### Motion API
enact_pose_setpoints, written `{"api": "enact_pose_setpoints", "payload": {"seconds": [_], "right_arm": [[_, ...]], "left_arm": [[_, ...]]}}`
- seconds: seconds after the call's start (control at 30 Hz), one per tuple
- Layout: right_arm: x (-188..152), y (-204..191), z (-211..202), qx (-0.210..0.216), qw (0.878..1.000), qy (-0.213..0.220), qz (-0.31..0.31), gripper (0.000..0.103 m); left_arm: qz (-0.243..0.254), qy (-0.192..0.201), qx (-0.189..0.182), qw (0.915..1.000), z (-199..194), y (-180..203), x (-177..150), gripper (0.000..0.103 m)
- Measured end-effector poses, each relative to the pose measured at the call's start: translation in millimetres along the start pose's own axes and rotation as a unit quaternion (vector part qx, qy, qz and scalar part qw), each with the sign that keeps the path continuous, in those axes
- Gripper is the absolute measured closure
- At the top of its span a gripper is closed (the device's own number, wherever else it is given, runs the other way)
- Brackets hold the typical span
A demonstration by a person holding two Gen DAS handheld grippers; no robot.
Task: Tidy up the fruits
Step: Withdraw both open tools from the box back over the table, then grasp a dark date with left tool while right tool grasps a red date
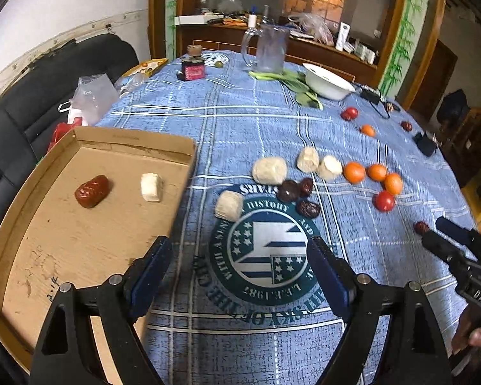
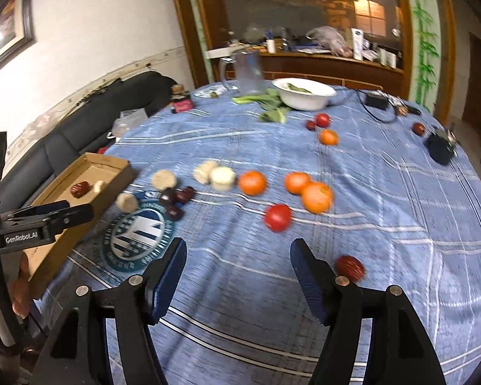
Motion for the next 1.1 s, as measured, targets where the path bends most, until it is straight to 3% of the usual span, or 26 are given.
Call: {"api": "enact_pose_setpoints", "payload": {"seconds": [0.23,0.57,1.1], "right_arm": [[-8.0,17.6,-1.2,-0.008,1.000,0.001,0.012,0.031],[-13.6,27.4,0.8,-0.014,1.000,0.000,0.015,0.031],[-17.1,90.6,13.9,-0.049,0.997,-0.025,0.062,0.032]], "left_arm": [[0.017,-0.002,0.002,0.9998,9.8,22.8,3.3,0.018],[0.047,-0.019,-0.026,0.9983,39.5,50.4,15.0,0.018],[0.056,-0.042,-0.029,0.9972,65.4,64.8,24.5,0.018]]}}
Point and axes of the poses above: each gripper's, at about its wrist camera, not at the fingertips, and z roughly the way its jaws point, y to its right, x to its top, the point moved 6 cm from there along z, roughly the way its jaws point, and after that the axes turned 11 degrees about -y, right-handed, at the moved point
